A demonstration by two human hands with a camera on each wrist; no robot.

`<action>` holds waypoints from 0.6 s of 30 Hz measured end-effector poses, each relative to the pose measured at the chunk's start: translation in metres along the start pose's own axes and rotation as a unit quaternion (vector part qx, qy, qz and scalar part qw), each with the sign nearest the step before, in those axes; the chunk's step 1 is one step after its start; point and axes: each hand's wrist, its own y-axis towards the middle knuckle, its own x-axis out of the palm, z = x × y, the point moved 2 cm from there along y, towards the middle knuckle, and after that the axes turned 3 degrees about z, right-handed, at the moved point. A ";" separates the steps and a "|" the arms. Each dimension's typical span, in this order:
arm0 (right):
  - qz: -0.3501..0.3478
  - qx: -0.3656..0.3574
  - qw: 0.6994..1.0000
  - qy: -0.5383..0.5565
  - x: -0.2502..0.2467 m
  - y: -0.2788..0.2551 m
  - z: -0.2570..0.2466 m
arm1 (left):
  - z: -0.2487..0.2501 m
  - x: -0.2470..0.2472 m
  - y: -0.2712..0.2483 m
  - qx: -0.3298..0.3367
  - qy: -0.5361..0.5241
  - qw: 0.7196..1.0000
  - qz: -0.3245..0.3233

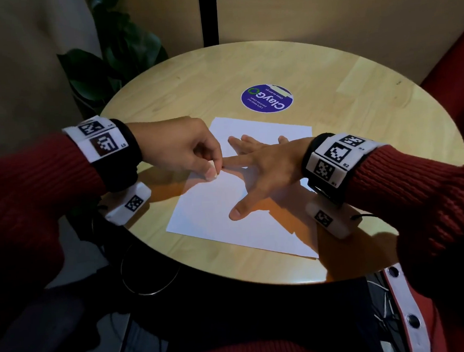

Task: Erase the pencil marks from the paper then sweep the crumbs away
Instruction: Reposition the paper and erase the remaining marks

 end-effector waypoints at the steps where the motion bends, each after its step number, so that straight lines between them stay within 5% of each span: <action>1: 0.001 0.002 1.000 -0.001 0.000 0.000 0.000 | 0.000 0.003 -0.003 0.000 -0.013 1.000 -0.020; 4: 0.001 0.012 1.000 -0.004 0.001 0.001 0.000 | 0.006 0.009 -0.014 -0.006 -0.028 0.993 -0.112; 9: -0.002 0.013 1.000 -0.005 -0.001 0.001 -0.001 | 0.002 0.005 -0.012 0.000 0.006 1.000 -0.002; 13: 0.001 0.022 1.000 -0.007 0.000 -0.002 -0.002 | 0.013 0.014 -0.029 0.003 -0.011 0.987 -0.162; 18: 0.000 0.009 1.000 -0.007 0.001 0.001 -0.001 | 0.012 0.006 -0.015 0.009 0.030 0.999 -0.012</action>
